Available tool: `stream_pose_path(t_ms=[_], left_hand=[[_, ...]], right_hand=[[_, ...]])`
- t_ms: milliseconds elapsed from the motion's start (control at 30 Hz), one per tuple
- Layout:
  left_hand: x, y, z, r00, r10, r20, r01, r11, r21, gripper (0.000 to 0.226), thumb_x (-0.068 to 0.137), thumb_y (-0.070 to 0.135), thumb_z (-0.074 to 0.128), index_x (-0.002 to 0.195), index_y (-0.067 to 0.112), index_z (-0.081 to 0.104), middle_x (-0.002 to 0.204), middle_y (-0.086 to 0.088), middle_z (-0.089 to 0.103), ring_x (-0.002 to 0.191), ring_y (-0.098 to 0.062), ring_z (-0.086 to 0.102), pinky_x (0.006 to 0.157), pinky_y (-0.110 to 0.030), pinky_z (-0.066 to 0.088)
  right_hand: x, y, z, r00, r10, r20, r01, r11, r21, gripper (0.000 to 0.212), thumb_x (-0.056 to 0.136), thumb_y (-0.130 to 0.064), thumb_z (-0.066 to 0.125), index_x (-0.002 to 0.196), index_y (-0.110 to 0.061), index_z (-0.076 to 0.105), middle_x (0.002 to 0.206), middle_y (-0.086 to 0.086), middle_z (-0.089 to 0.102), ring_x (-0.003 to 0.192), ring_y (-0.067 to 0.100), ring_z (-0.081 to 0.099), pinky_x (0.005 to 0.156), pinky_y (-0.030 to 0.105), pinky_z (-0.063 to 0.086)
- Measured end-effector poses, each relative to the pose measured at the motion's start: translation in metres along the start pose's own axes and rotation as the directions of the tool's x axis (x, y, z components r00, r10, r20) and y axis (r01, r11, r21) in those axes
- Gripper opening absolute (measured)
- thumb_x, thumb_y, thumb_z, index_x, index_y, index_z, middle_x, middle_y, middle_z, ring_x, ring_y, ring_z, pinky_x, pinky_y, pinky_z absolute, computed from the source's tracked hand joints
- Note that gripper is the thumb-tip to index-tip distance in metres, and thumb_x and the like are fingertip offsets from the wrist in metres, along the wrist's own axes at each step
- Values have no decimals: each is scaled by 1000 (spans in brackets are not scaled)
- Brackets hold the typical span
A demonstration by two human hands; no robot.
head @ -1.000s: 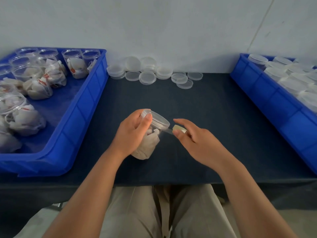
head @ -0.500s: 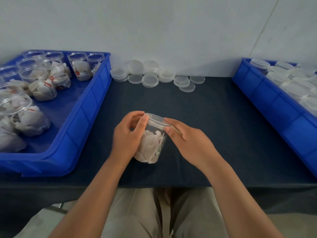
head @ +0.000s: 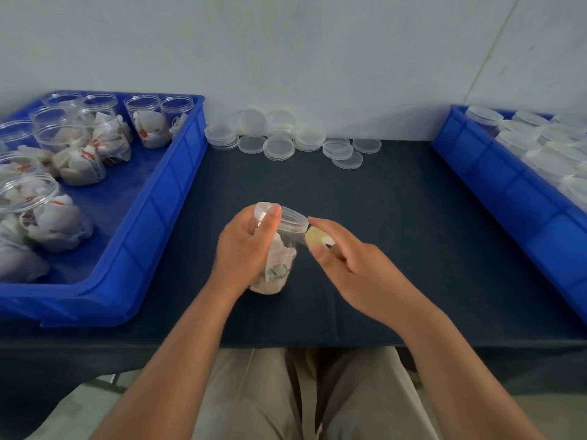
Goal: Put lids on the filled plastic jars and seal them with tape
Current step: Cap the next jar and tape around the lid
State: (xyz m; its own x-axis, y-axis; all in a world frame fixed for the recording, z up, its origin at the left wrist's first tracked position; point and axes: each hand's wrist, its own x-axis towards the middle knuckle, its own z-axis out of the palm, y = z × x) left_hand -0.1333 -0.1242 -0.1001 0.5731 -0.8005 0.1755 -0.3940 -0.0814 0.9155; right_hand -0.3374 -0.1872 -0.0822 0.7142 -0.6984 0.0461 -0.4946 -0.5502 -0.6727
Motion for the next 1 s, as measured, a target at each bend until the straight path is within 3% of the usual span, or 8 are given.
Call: stream_pose_path(t_ms=[133,200,400,467,600,767,900,1000], left_hand=[[8,-9,-7,983,59,176,-54,998,-34,61,92,77,37,97,27,72,89,-1,73,82,-14,69,68,-27,55],[12,-11,-9,962,77,261,-44,991,-130,53,97,72,39,101,35,75,92,1,76,85,-12,72,69,-19,54],[25,-11,-16,863,-39,503,164,965,-205,66,97,75,38,113,26,78,111,-10,79,108,-24,75,90,-26,59],[25,-7,-14,884,-24,466,101,985,-141,63,98,75,36,119,31,76,114,3,78,109,-10,73,96,-24,56],[6,-3,-3,983,181,-28,-176,975,135,45,103,65,40,125,38,69,115,25,72,108,8,65,92,-22,55],[-20,1,16,999,48,-21,-42,969,242,103,72,101,42,150,34,40,131,20,58,116,-1,57,88,-26,46],[-10,-3,7,999,27,-31,-23,990,142,79,75,88,54,138,41,52,110,27,67,101,6,64,82,-16,50],[4,-1,-4,999,11,40,-15,996,92,63,79,81,50,128,43,59,104,43,63,103,23,56,77,2,40]], right_hand=[[9,18,-13,1000,22,3,-22,997,-79,44,102,-68,34,145,-63,37,85,-32,64,75,-7,62,51,15,43],[14,20,-12,1000,29,-9,-30,996,-86,45,102,-69,35,146,-62,39,86,-43,59,80,-15,59,55,12,40],[21,14,6,994,38,-102,-41,999,-29,46,97,-77,34,137,-57,48,70,-23,59,60,1,56,52,19,37],[18,12,8,988,59,-140,-67,996,-51,41,101,-71,37,137,-54,50,68,-22,60,60,1,57,48,17,35],[13,5,7,978,53,-201,-78,990,-119,45,104,-65,41,143,-46,55,116,-32,64,85,-5,58,65,11,41],[10,-9,19,973,2,-232,-41,986,-163,35,109,-54,43,136,-40,58,100,-17,69,79,2,64,61,18,47],[12,-4,16,987,26,-161,-31,999,-26,39,102,-68,43,138,-52,48,82,-25,64,73,-4,62,57,14,44],[8,6,6,1000,-3,-14,4,1000,30,44,101,-68,41,144,-63,32,75,-11,61,63,4,58,54,20,47]])
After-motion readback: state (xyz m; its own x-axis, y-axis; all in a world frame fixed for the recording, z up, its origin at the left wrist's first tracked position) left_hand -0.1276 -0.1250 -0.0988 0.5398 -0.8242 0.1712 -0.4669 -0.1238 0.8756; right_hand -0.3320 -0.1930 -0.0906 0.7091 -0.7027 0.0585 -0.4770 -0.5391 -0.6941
